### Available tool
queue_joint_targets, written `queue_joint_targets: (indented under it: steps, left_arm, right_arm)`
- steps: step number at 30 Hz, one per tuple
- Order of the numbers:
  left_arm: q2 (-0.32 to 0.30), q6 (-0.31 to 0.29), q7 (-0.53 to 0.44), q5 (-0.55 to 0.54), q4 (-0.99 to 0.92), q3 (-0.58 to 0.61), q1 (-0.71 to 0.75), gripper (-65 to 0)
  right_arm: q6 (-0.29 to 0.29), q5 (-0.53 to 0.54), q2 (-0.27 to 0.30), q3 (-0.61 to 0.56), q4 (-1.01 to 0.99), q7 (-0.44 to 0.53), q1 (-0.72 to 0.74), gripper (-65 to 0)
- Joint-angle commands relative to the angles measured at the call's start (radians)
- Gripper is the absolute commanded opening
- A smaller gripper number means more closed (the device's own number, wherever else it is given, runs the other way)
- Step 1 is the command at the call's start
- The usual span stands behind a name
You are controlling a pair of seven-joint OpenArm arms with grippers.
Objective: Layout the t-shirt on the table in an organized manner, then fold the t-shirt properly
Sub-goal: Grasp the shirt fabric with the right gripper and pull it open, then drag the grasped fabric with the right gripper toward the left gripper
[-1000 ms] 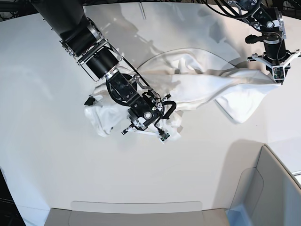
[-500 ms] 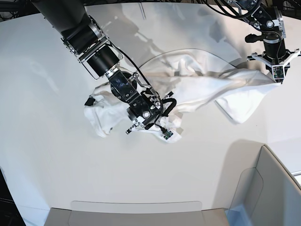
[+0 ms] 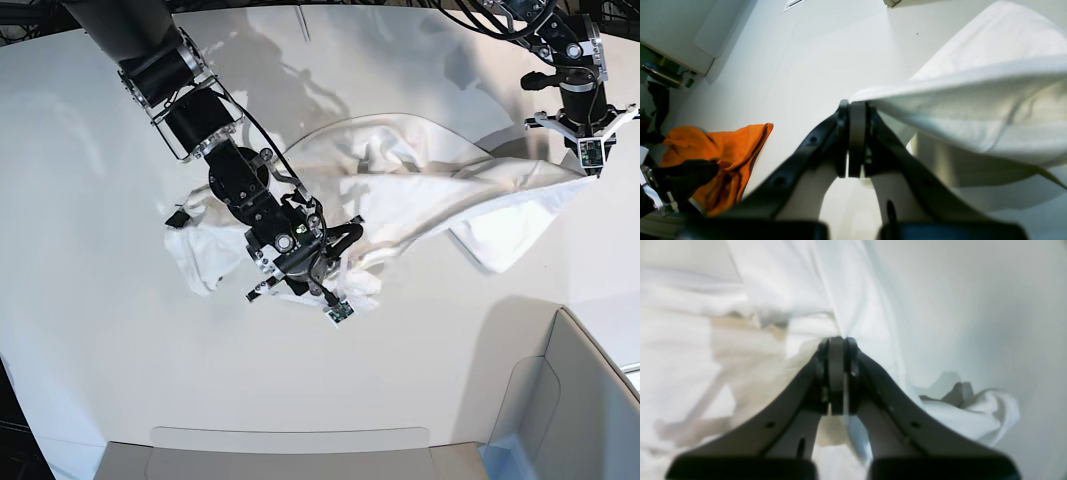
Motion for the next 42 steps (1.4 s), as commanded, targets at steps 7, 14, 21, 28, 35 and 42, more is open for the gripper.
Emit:
queue_joint_targets:
  steps: [7, 14, 21, 28, 35, 42]
  left_arm:
    - [0.000, 0.013, -0.026, -0.010, 0.015, 0.000, -0.006, -65.0]
    - [0.000, 0.013, -0.026, -0.010, 0.013, 0.000, -0.006, -65.0]
    - [0.000, 0.013, -0.026, -0.008, 0.001, 0.001, -0.010, -65.0]
    - [0.000, 0.013, -0.026, -0.008, -0.001, 0.040, -0.007, -65.0]
    - [0.000, 0.013, -0.025, -0.008, -0.001, 0.049, -0.001, -65.0]
    - [0.000, 0.013, -0.025, -0.008, -0.001, 0.057, -0.001, -65.0]
  right_arm:
    - [-0.010, -0.012, -0.008, 0.006, 0.191, -0.089, -0.022, -65.0]
    - [-0.004, -0.002, 0.030, 0.027, 0.456, -0.219, -0.193, -65.0]
    - [-0.002, -0.004, 0.071, -0.079, 0.412, -0.226, -0.259, -65.0]
    - [-0.001, -0.004, 0.068, -0.238, 0.524, -0.226, -0.216, -49.5]
    - [-0.001, -0.008, 0.036, -0.300, 0.478, -0.226, -0.135, -48.3]
    - [-0.001, -0.008, -0.048, -0.387, 0.194, -0.221, -0.022, -48.3]
